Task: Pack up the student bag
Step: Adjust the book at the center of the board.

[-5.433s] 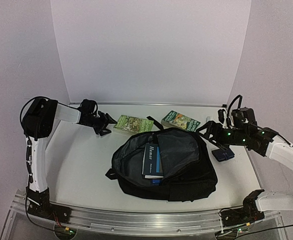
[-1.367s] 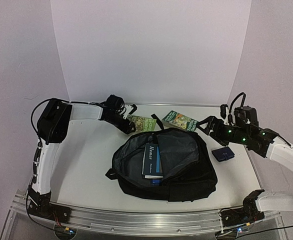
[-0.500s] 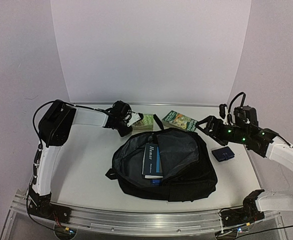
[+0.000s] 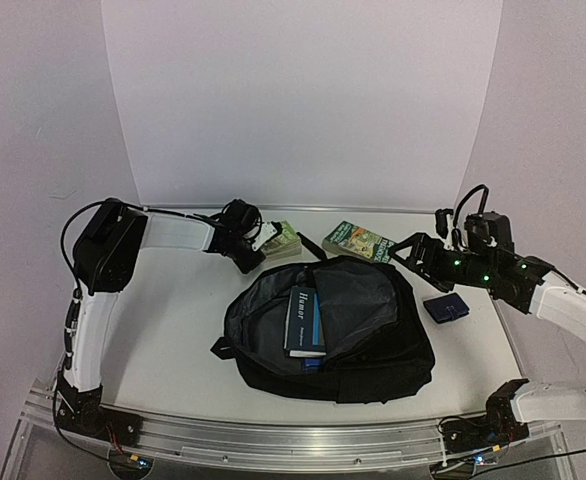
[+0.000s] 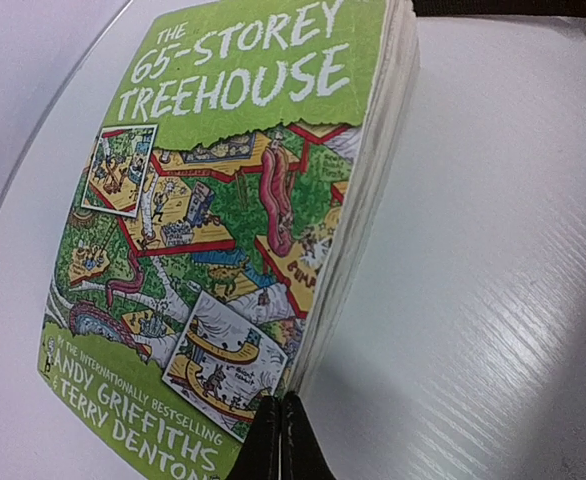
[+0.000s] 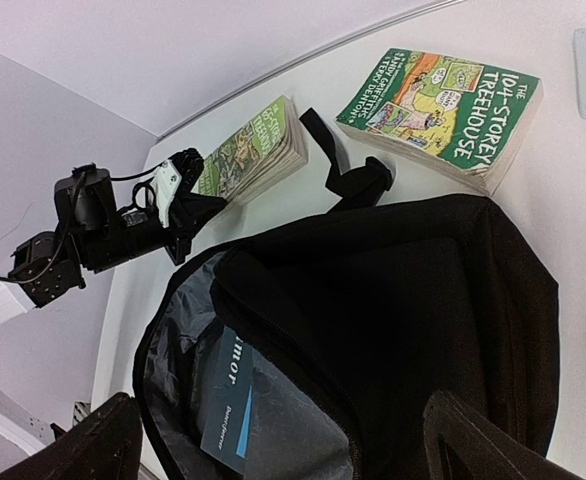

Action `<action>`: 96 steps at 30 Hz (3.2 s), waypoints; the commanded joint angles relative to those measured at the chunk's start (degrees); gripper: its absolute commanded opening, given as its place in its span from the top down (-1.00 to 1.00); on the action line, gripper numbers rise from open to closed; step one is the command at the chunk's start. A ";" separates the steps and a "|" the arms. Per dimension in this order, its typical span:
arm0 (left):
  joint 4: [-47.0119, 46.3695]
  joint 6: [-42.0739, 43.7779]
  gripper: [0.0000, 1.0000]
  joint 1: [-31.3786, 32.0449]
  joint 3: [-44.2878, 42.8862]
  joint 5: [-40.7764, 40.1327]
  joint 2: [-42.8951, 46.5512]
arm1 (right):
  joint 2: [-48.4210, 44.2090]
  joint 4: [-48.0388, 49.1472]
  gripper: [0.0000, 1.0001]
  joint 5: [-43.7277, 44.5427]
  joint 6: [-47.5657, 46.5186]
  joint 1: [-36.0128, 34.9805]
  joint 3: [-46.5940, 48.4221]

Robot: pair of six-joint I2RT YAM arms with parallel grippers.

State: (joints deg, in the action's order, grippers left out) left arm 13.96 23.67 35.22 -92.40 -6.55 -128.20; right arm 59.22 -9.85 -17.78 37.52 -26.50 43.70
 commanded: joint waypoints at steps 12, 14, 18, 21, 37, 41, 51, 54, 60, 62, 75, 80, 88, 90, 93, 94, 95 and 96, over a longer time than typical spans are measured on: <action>20.78 -33.26 0.99 0.00 16.74 -3.54 16.93 | -1.30 2.90 -0.95 -2.63 -0.71 0.16 1.25; 20.61 -34.46 1.00 0.35 18.81 -4.60 19.84 | -1.55 2.91 -0.94 -2.70 -0.67 0.20 0.78; 18.44 -33.62 0.89 0.36 20.76 -2.61 26.22 | -2.35 3.16 -0.94 -2.93 -0.21 0.21 0.10; 18.94 -30.63 0.41 0.14 18.01 -0.31 27.51 | -3.13 3.17 -0.94 -3.07 -0.02 0.17 0.15; 18.31 -11.88 -0.70 -0.22 5.38 -6.54 11.11 | -7.97 2.99 -0.94 -2.66 1.51 0.14 -1.53; 19.02 -10.16 -0.70 -0.41 4.11 -8.07 8.39 | -8.51 2.99 -0.94 -2.60 1.84 0.19 -2.00; 13.44 -7.16 -0.13 -1.29 6.77 -9.91 7.42 | -8.35 2.99 -0.94 -2.79 1.60 0.18 -1.75; 12.18 -5.57 0.10 -1.29 7.37 -10.68 7.56 | -8.41 2.99 -0.94 -2.96 1.75 0.20 -1.61; 9.51 -4.18 0.52 -1.30 10.10 -9.98 9.58 | -9.25 2.99 -0.94 -2.91 1.98 0.17 -2.21; 8.80 -3.84 0.63 -1.30 10.96 -9.55 10.14 | -9.21 2.99 -0.94 -3.02 1.98 0.16 -2.30; 6.63 -5.26 1.00 -1.21 11.17 -11.21 12.81 | -8.69 3.03 -0.94 -3.09 1.66 0.18 -1.56; 11.53 -11.77 1.00 -1.36 9.83 -11.14 13.73 | -8.04 2.90 -0.92 -3.85 1.75 0.14 0.23; 21.23 -22.32 1.00 -1.39 10.85 -8.37 18.47 | -5.25 4.45 -0.90 -5.54 1.90 -0.59 3.07; 22.71 -24.93 1.00 -1.39 12.03 -7.28 19.72 | -4.09 5.49 -0.89 -4.99 2.03 -1.78 3.54; 24.64 -29.29 1.00 -1.33 14.13 -5.09 21.63 | -1.85 6.84 -0.89 -3.12 2.31 -5.59 4.91; 24.86 -30.58 1.00 -1.31 15.06 -3.95 22.46 | -0.87 7.23 -0.89 -2.38 2.44 -6.93 5.65; 24.72 -32.20 1.00 -1.29 16.60 -3.12 23.64 | 0.28 7.61 -0.89 -1.21 2.57 -8.92 6.29; 24.26 -33.61 1.00 -1.29 18.12 -2.04 24.92 | 1.41 7.94 -0.88 -0.18 2.73 -10.74 7.11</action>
State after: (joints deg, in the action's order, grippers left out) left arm 34.77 -1.57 34.06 -78.30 -12.85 -109.15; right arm 57.64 -6.25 -21.41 39.50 -31.85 46.45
